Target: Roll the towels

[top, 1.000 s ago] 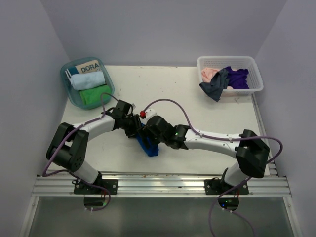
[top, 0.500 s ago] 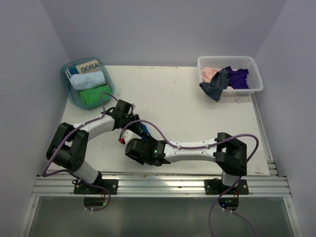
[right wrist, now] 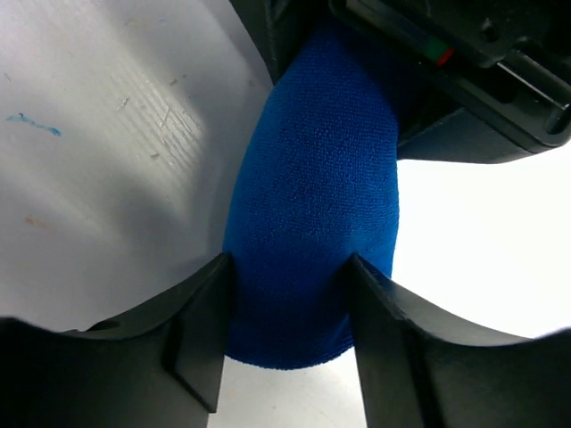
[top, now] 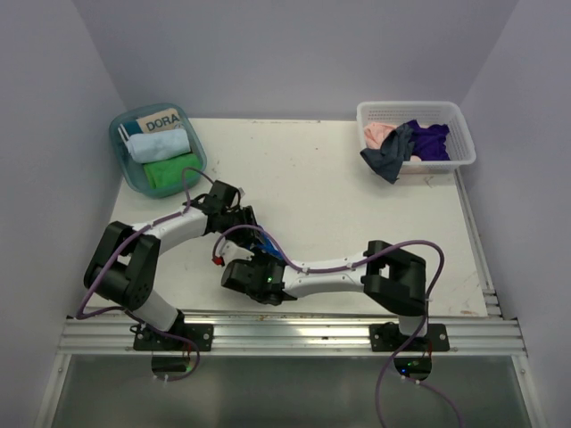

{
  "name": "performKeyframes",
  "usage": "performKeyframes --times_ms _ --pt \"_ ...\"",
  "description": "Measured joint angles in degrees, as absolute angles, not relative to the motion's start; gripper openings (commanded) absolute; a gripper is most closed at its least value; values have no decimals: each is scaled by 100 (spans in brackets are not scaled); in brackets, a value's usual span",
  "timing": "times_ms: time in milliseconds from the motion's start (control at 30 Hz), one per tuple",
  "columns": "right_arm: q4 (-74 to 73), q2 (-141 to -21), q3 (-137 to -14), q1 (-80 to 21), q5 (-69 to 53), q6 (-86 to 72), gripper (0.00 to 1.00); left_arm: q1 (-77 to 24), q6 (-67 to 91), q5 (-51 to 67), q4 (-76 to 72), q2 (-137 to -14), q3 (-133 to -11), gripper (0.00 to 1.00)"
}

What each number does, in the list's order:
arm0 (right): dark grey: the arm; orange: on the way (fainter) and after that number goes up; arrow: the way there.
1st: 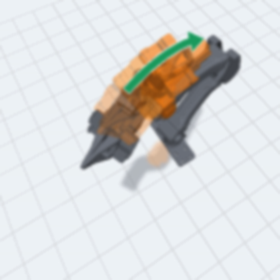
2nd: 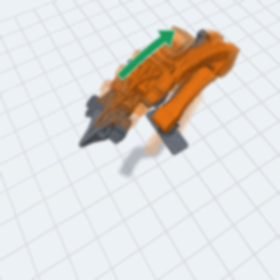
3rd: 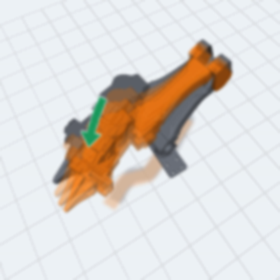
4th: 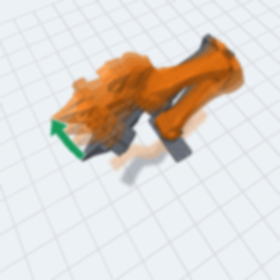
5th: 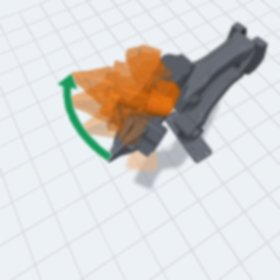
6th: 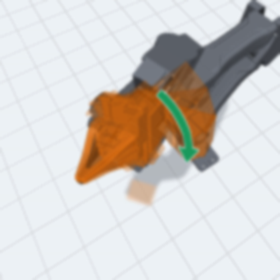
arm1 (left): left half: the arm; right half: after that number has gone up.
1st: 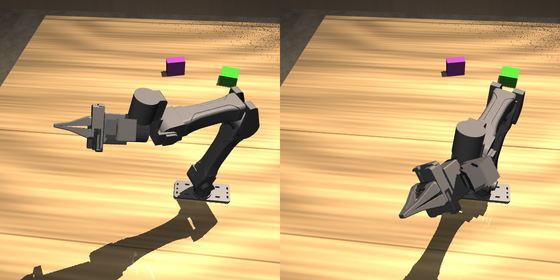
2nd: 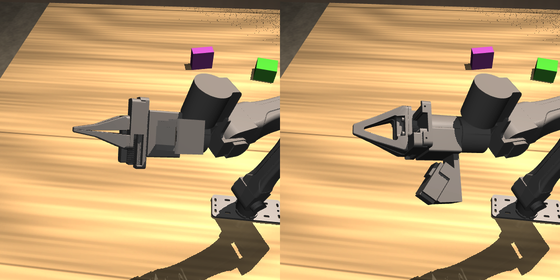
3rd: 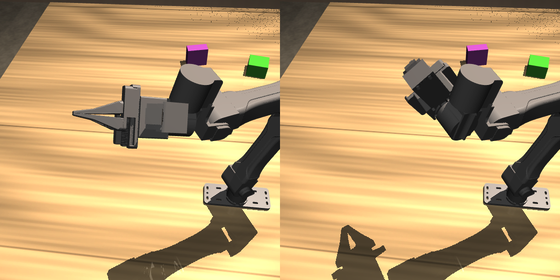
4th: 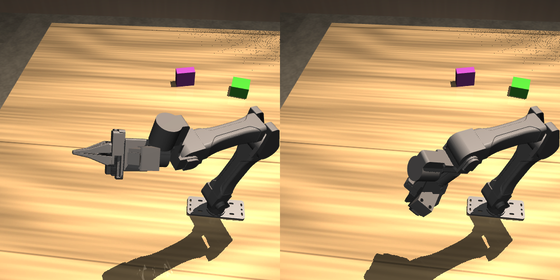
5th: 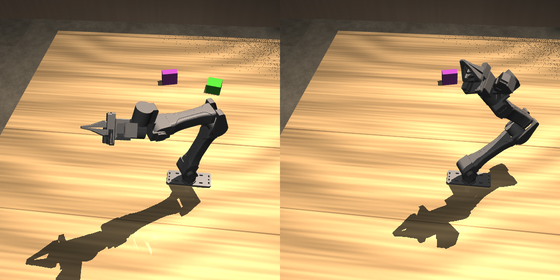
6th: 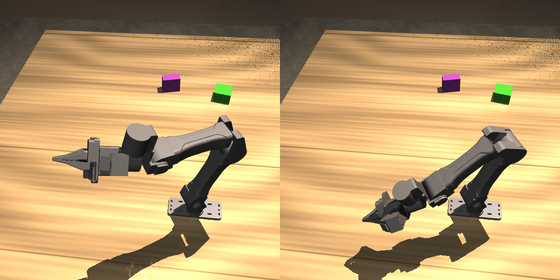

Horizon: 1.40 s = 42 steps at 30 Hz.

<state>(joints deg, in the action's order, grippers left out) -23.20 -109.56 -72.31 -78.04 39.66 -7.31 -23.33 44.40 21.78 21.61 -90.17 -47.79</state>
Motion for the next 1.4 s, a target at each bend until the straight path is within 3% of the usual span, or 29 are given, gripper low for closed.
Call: performKeyframes --times_ms 33,133,233,800,1400 --pt "-2320 -10967 -7231 -7804 3979 -744 45 -2333 4438 2176 2174 -9015 -4779 58" --pt "-2314 -10967 -7231 -7793 3968 -784 33 -2333 4418 2158 2235 -8980 -4788 70" --pt "-2246 -10912 -7172 -7693 3782 -871 29 -2333 4401 2139 2355 -8914 -4860 78" --pt "-495 -9629 -5629 -5920 755 -2206 27 -2226 4281 2134 2622 -8709 -5210 87" --pt "607 -9507 -5009 -5555 -314 -3094 27 -2228 4412 2558 2036 -8831 -4788 82"
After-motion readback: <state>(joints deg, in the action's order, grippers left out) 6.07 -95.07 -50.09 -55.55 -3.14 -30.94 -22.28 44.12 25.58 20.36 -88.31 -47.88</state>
